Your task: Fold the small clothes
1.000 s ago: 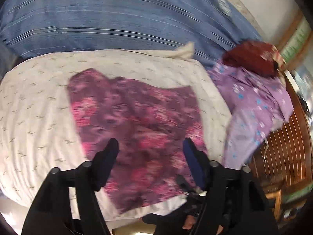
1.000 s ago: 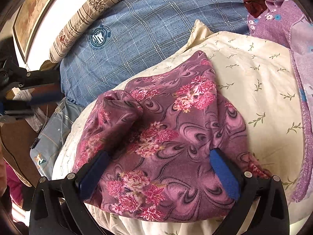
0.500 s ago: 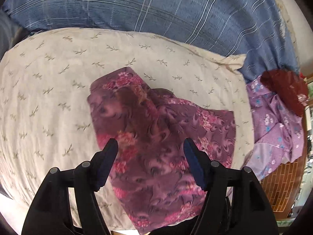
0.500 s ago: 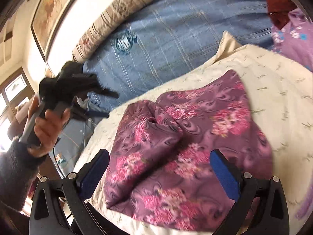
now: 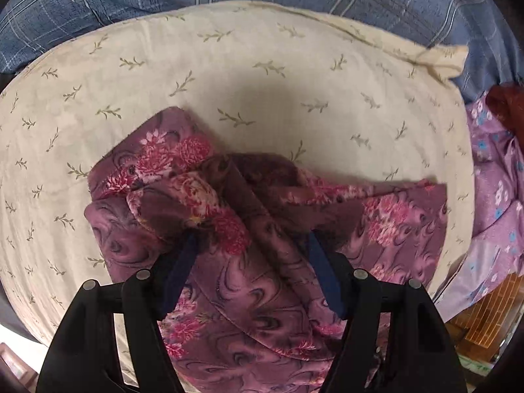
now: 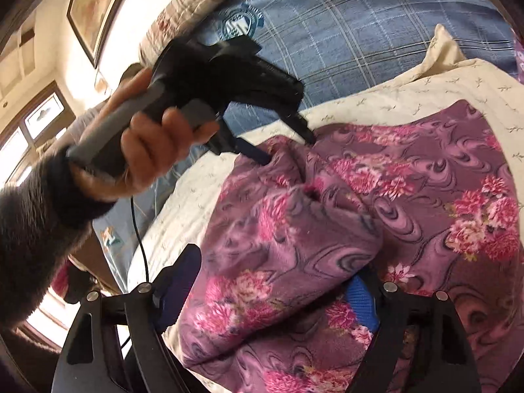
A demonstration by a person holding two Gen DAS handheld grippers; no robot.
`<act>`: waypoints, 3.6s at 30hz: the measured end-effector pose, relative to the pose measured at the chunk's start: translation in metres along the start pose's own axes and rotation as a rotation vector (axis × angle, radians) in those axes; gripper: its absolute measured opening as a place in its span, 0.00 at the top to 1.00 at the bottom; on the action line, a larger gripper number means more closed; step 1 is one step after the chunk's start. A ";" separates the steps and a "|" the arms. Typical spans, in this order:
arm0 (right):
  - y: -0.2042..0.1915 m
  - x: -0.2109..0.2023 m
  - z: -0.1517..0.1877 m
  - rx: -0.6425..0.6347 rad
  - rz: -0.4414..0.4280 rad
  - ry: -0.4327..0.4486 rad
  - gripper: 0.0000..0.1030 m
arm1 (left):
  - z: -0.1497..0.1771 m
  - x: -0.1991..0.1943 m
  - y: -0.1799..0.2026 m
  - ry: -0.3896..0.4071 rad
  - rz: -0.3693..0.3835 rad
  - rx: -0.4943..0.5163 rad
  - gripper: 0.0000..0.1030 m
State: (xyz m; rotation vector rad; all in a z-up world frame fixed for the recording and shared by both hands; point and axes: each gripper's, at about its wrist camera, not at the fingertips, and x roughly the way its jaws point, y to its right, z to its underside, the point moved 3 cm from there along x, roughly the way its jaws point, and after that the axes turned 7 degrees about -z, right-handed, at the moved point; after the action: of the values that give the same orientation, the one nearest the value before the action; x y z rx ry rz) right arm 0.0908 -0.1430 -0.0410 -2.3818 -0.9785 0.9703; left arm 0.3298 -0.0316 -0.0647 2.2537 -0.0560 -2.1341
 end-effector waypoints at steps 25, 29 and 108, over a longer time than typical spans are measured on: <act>-0.030 -0.087 0.014 0.001 -0.005 0.232 0.85 | 0.136 -0.102 0.094 0.331 0.163 0.241 0.93; 0.004 -0.112 0.038 0.122 0.056 0.254 0.85 | 0.125 -0.073 0.152 0.262 0.226 0.308 0.93; 0.029 -0.148 -0.007 0.043 0.144 0.071 0.85 | 0.240 -0.030 -0.008 0.241 0.344 -0.020 0.26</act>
State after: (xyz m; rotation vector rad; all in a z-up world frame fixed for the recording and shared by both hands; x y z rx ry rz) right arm 0.0329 -0.2704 0.0145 -2.4596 -0.7621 0.9400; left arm 0.0889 -0.0225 -0.0484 2.2724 -0.3826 -1.6780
